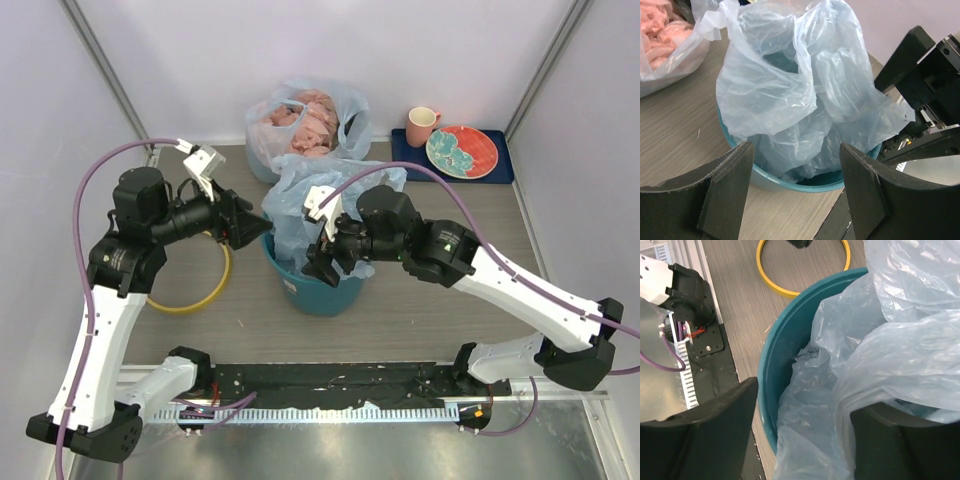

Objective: Put the trash bags into the trash bin

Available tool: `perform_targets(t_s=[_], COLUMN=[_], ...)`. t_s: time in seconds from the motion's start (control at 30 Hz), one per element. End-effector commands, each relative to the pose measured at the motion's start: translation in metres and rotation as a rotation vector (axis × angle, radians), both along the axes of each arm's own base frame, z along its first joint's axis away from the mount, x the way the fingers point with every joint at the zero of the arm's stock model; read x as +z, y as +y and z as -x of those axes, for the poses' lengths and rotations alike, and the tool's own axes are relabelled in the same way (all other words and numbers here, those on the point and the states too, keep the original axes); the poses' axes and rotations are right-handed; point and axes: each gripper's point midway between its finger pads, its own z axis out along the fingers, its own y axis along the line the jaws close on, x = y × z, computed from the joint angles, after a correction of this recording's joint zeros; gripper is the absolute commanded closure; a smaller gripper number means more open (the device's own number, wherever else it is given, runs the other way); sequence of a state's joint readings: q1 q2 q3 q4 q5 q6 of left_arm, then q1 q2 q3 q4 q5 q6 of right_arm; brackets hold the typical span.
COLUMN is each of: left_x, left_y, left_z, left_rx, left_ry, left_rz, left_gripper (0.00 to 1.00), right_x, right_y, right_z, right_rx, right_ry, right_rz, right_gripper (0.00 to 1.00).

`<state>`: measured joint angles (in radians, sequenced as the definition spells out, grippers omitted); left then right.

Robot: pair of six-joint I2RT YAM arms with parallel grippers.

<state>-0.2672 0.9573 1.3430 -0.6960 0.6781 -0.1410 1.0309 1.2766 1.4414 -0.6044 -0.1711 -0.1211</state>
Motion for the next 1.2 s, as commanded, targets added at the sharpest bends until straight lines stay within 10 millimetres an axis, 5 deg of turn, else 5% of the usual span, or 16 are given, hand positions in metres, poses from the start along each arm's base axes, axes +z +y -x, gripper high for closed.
perform_targets(t_s=[0.0,0.2,0.37,0.5,0.7,0.87,1.0,1.17], left_x=[0.034,0.035,0.034,0.033,0.032,0.029,0.027,0.028], left_y=[-0.003,-0.004,-0.004,-0.005,-0.004,-0.002,0.001,0.005], left_z=[0.007,0.008,0.006,0.005,0.005,0.002,0.0,-0.001], left_rx=[-0.028,-0.033,-0.029,-0.026,-0.014,0.005,0.029,0.054], left_ry=[-0.061,-0.043,-0.044,-0.041,-0.045,-0.04,-0.026,-0.012], left_rz=[0.049,0.07,0.08,0.086,0.091,0.092,0.083,0.081], left_gripper=[0.26,0.26,0.26,0.26,0.26,0.26,0.26,0.27], right_x=[0.042,0.075,0.102,0.115,0.115,0.11,0.09,0.096], right_y=[-0.02,-0.057,-0.067,-0.095,-0.097,-0.081,-0.072,-0.06], right_z=[0.002,-0.022,-0.033,-0.083,-0.122,-0.128,-0.128,-0.109], right_rx=[-0.013,-0.2,-0.245,-0.418,-0.487,-0.424,-0.395,-0.294], right_ry=[-0.074,-0.106,-0.109,-0.046,0.115,0.149,0.217,0.283], right_rz=[-0.025,-0.095,-0.177,-0.258,-0.372,-0.391,-0.365,-0.396], right_gripper=[0.24,0.17,0.13,0.12,0.15,0.19,0.29,0.96])
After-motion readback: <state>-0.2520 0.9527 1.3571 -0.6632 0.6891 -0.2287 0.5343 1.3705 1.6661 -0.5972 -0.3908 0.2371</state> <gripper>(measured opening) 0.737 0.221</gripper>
